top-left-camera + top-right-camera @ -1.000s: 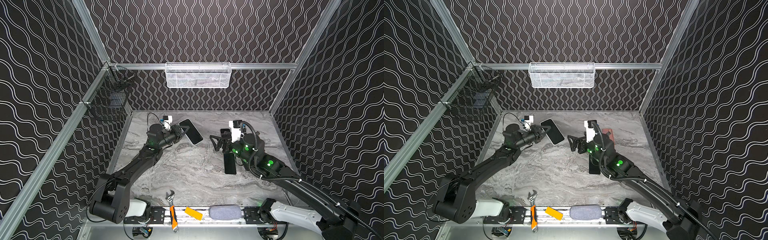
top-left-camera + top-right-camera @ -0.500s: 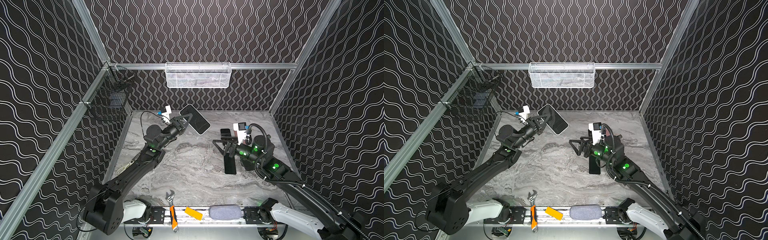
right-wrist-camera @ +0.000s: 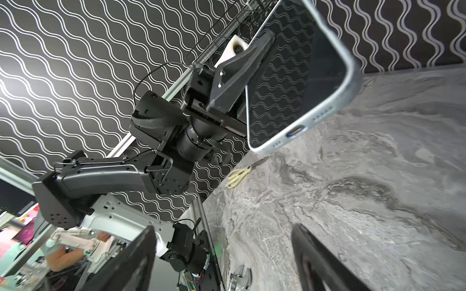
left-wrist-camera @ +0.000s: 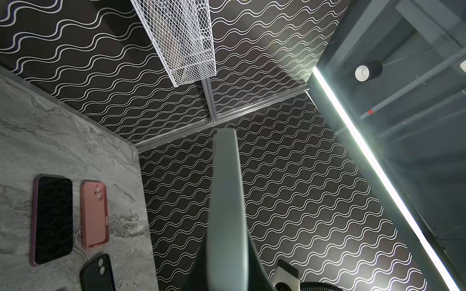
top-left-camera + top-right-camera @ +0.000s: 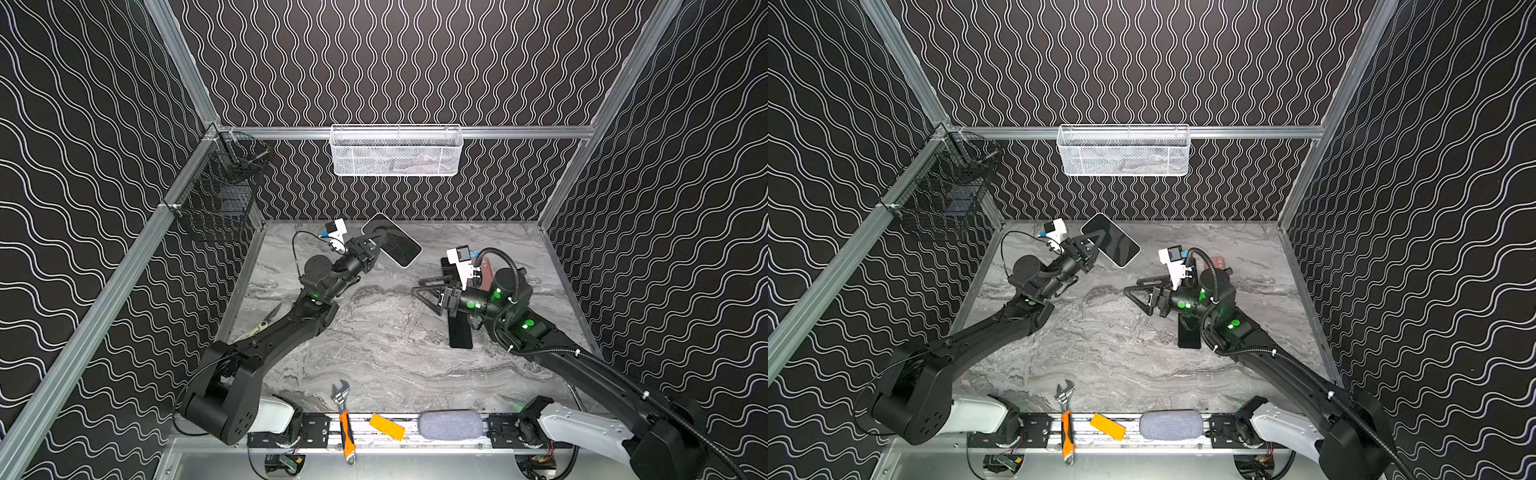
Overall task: Take the phone out of the phone case
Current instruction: Pass the phone.
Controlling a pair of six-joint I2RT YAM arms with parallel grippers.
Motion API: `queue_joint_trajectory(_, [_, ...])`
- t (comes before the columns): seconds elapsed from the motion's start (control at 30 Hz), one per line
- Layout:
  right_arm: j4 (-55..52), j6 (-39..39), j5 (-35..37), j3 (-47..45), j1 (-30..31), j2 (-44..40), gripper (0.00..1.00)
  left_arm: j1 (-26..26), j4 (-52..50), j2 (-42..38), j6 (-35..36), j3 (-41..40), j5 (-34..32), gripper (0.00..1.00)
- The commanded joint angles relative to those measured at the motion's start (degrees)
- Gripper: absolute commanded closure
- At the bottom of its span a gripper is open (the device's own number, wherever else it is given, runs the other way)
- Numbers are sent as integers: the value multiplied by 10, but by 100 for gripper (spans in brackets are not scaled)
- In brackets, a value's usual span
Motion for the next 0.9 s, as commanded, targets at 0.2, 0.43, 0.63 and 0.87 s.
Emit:
queue_joint_trajectory(0.2, [165,64,-8,-6,-7,63,31,-7,63,13,-16,-10,-11,100])
queue_joint_trajectory(0.43, [213,87,-7,-3,-11,100,37,-11,77,21,-23,-12,-14,100])
queue_joint_trajectory(0.63, [253,111,-16,5,-13,132,44,-14,81,27,-26,-16,-16,100])
queue_joint_trajectory(0.87, [284,128,-19,7,-17,155,54,-18,85,31,-27,-18,-18,100])
